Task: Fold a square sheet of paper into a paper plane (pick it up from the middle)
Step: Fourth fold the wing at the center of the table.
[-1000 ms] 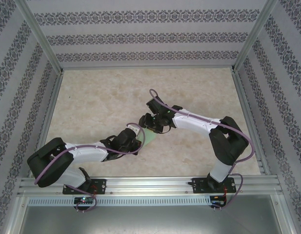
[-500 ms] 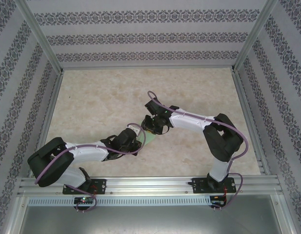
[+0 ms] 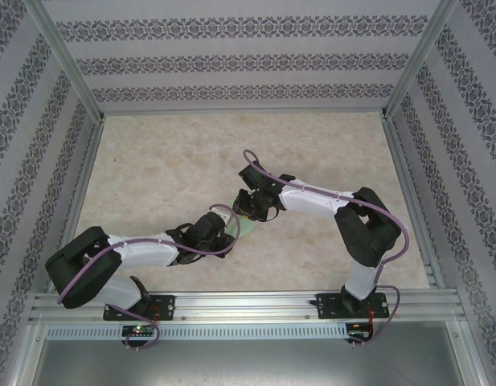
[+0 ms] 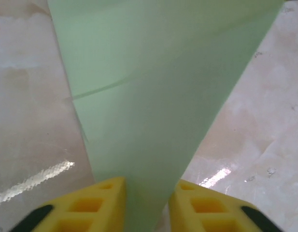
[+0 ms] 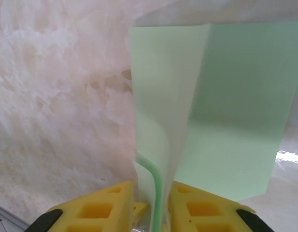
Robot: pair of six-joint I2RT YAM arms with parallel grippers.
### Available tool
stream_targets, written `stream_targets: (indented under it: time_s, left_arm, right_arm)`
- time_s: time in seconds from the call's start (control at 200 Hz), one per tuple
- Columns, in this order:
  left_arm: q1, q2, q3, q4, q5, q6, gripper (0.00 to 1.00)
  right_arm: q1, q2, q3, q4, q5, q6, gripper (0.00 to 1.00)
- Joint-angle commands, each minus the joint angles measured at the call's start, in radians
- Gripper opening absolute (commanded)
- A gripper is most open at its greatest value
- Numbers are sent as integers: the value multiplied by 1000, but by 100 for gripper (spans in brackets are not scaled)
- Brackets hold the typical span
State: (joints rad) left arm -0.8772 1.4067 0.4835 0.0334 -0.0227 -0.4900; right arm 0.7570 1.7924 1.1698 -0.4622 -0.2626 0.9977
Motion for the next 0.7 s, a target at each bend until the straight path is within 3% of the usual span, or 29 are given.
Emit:
stream_targets:
  time_s: [0.0,0.065,0.48,0.694]
  left_arm:
    - [6,-43,-6,-11,2,2,35]
    - [6,-57,-13,-13,-5,3,39]
    - [-11,-56,-20,-55,-12,29,39]
    - [-17,-40,-10,-61,-40,30,29]
  right_arm:
    - [-3,-8,11,21,-2,4,24]
    - [-4,-10,7,25,-4,2,24]
    - [-6,-4,8,50,-37,10,21]
    - [-7,-2,11,55,-41,10,21]
